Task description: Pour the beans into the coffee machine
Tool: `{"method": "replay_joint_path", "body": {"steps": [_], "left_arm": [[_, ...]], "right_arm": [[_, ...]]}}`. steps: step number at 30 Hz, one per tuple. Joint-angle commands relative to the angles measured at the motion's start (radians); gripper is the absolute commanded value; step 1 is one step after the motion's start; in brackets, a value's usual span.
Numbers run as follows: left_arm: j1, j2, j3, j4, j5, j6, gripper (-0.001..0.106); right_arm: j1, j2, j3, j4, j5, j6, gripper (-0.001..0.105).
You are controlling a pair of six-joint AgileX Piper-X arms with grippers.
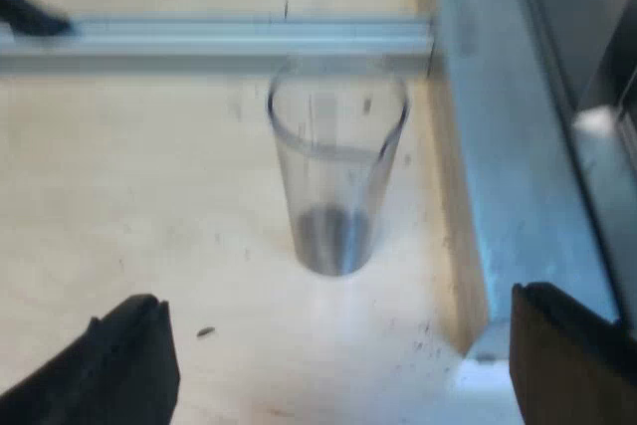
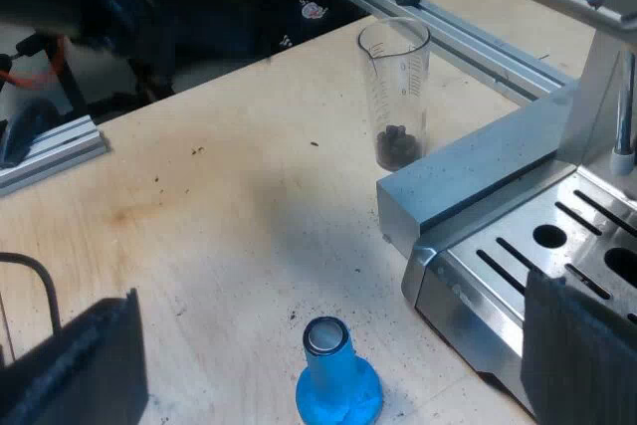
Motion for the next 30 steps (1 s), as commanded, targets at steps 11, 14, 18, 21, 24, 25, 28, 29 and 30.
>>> {"method": "replay_joint_path", "body": {"steps": [11,14,18,21,24,25,28,29,30], "left_arm": [[-0.001,0.093,0.21,-0.525,0.016,0.051,0.071],[-0.001,0.149,0.25,-0.628,0.03,0.051,0.071],[-0.001,0.232,0.268,-0.72,0.033,0.051,0.073],[-0.001,0.312,0.268,-0.766,0.033,0.044,0.085],[-0.001,0.383,0.268,-0.822,0.059,0.047,0.085],[-0.001,0.397,0.268,-0.832,0.066,0.048,0.085],[-0.001,0.459,0.268,-0.924,0.074,0.05,0.085],[-0.001,0.471,0.268,-0.956,0.074,0.05,0.085],[-0.001,0.502,0.265,-1.004,0.074,0.05,0.085]], "right_arm": [[0.002,-0.004,-0.003,-0.006,0.007,0.0,0.078],[0.002,-0.004,-0.003,-0.006,0.007,0.0,0.078],[0.002,-0.004,-0.003,-0.006,0.007,0.0,0.078],[0.002,-0.004,-0.003,-0.006,0.007,0.0,0.078],[0.002,-0.004,-0.003,-0.006,0.007,0.0,0.078],[0.002,-0.004,-0.003,-0.006,0.007,0.0,0.078],[0.002,-0.004,-0.003,-0.006,0.007,0.0,0.078],[0.002,-0.004,-0.003,-0.006,0.007,0.0,0.078],[0.002,-0.004,-0.003,-0.006,0.007,0.0,0.078]]}}
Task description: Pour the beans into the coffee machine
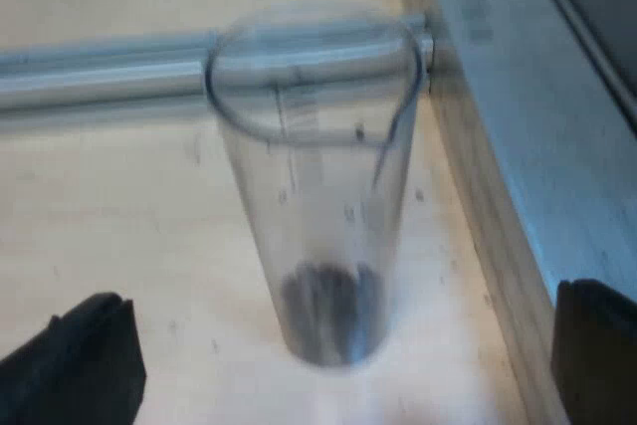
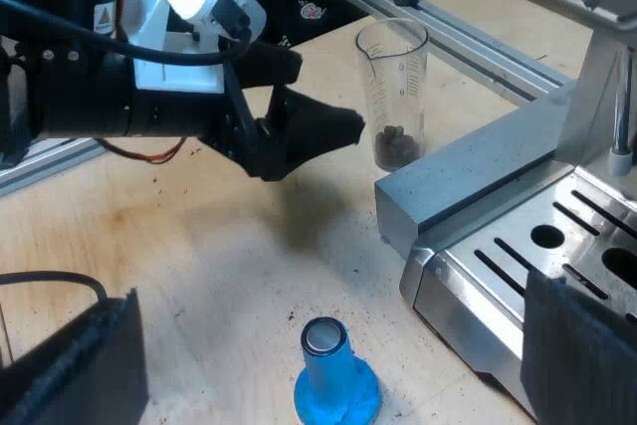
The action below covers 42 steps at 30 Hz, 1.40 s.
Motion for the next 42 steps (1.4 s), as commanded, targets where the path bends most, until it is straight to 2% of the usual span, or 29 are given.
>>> {"method": "replay_joint_path", "body": {"steps": [1,6,7,14,16,32,37,39,42], "left_arm": [[-0.001,0.056,-0.009,-0.112,0.012,-0.004,0.085],[-0.001,0.132,-0.022,-0.135,0.012,-0.004,0.085],[-0.001,0.171,-0.041,-0.171,0.012,-0.004,0.085],[-0.001,0.229,-0.08,-0.201,0.012,-0.004,0.085],[-0.001,0.283,-0.119,-0.201,0.019,-0.004,0.085],[-0.005,0.391,-0.221,-0.202,0.034,0.0,0.085],[-0.005,0.391,-0.221,-0.202,0.034,0.0,0.084],[-0.005,0.391,-0.221,-0.202,0.034,0.0,0.079],[-0.005,0.391,-0.221,-0.202,0.034,0.0,0.059]], "right_arm": [[0.002,-0.004,-0.003,-0.006,0.007,0.0,0.078],[0.002,-0.004,-0.003,-0.006,0.007,0.0,0.078],[0.002,-0.004,-0.003,-0.006,0.007,0.0,0.078],[0.002,-0.004,-0.003,-0.006,0.007,0.0,0.078],[0.002,-0.004,-0.003,-0.006,0.007,0.0,0.078],[0.002,-0.004,-0.003,-0.006,0.007,0.0,0.078],[0.002,-0.004,-0.003,-0.006,0.007,0.0,0.078],[0.002,-0.004,-0.003,-0.006,0.007,0.0,0.078],[0.002,-0.004,-0.003,-0.006,0.012,-0.003,0.078]]}}
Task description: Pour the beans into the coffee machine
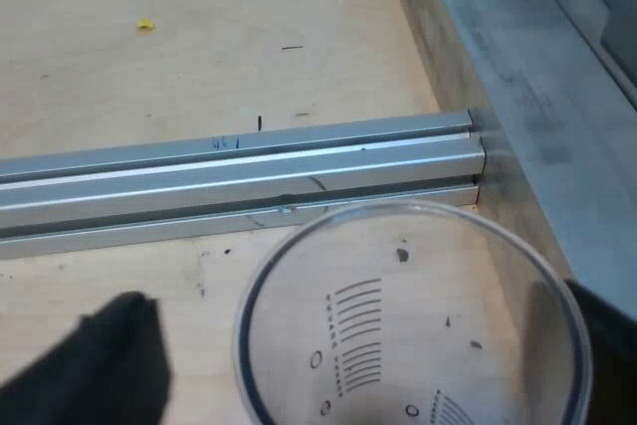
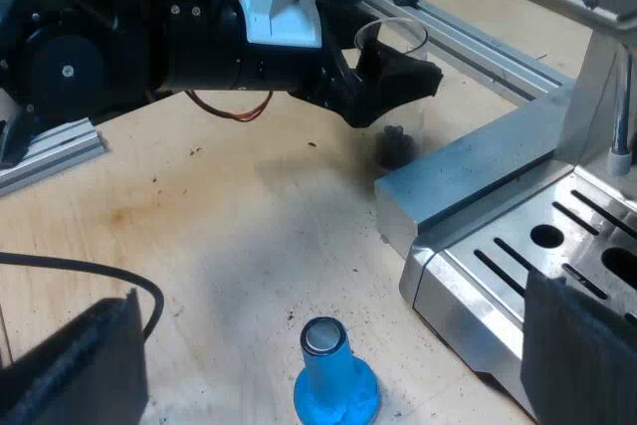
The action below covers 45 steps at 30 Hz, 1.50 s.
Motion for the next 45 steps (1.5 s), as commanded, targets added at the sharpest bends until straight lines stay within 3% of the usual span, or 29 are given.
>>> {"method": "replay_joint_path", "body": {"steps": [1,8,12,17,21,24,32,36,45], "left_arm": [[-0.003,-0.002,-0.007,-0.014,0.008,0.0,0.047],[-0.003,-0.044,-0.007,-0.014,0.008,0.0,0.0],[-0.003,-0.114,-0.007,-0.014,0.008,0.0,0.0],[-0.003,-0.219,-0.007,0.075,0.008,0.0,0.0],[-0.003,-0.378,-0.019,0.273,0.008,-0.032,0.0],[-0.003,-0.493,-0.049,0.406,0.008,-0.041,0.0],[-0.003,-0.709,-0.209,0.825,0.008,-0.039,0.0],[-0.011,-0.737,-0.269,0.901,0.008,-0.039,0.0],[-0.099,-0.748,-0.541,1.129,0.008,-0.034,0.0]], "right_arm": [[0.002,-0.004,-0.003,-0.006,0.023,-0.003,0.078],[-0.001,-0.004,-0.003,-0.017,0.047,-0.003,0.078],[-0.001,-0.004,-0.003,-0.061,0.086,-0.003,0.078],[-0.001,-0.006,-0.007,-0.124,0.139,-0.003,0.078],[-0.001,-0.04,-0.025,-0.133,0.171,-0.005,0.078],[-0.001,-0.081,-0.044,-0.123,0.206,-0.05,0.078],[-0.001,-0.193,-0.103,-0.118,0.3,-0.099,0.078],[-0.001,-0.212,-0.12,-0.118,0.321,-0.137,0.078],[-0.001,-0.258,-0.204,-0.094,0.462,-0.282,0.078]]}}
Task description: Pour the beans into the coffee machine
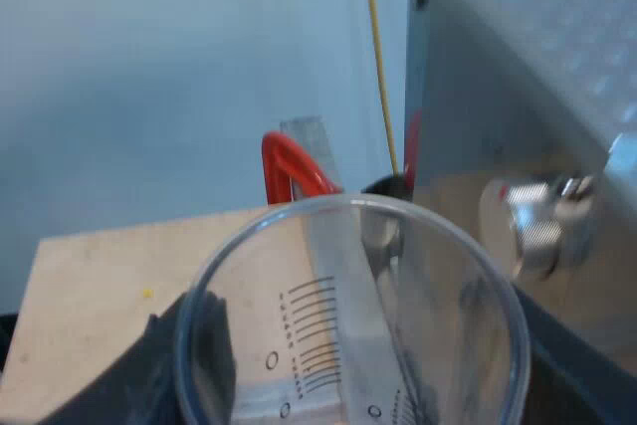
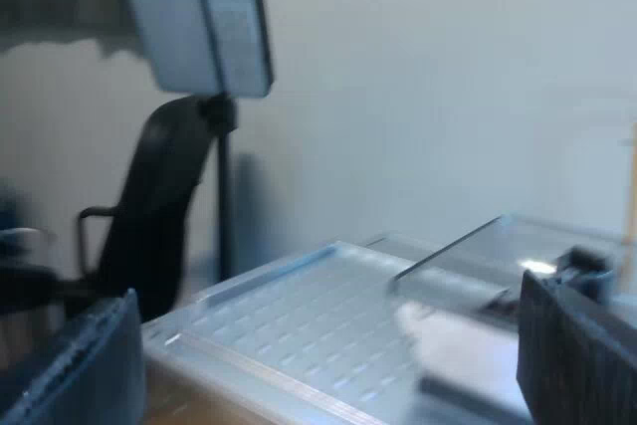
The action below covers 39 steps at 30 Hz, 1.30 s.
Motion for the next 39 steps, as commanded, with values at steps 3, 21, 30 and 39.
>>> {"method": "replay_joint_path", "body": {"steps": [3,21,30,39], "left_arm": [[-0.021,-0.01,-0.127,0.046,0.005,-0.006,0.0],[-0.348,0.323,-0.609,0.107,0.003,0.062,0.0],[-0.476,0.611,-0.886,0.141,-0.048,0.098,0.0],[-0.481,0.814,-1.079,0.187,-0.098,0.132,0.0]], "right_arm": [[-0.001,-0.006,-0.03,-0.001,0.107,-0.053,0.078],[-0.153,-0.006,-0.03,-0.001,0.118,0.024,0.078],[-0.155,-0.006,-0.03,-0.001,0.124,0.024,0.078],[-0.155,-0.006,-0.03,-0.001,0.124,0.024,0.078]]}}
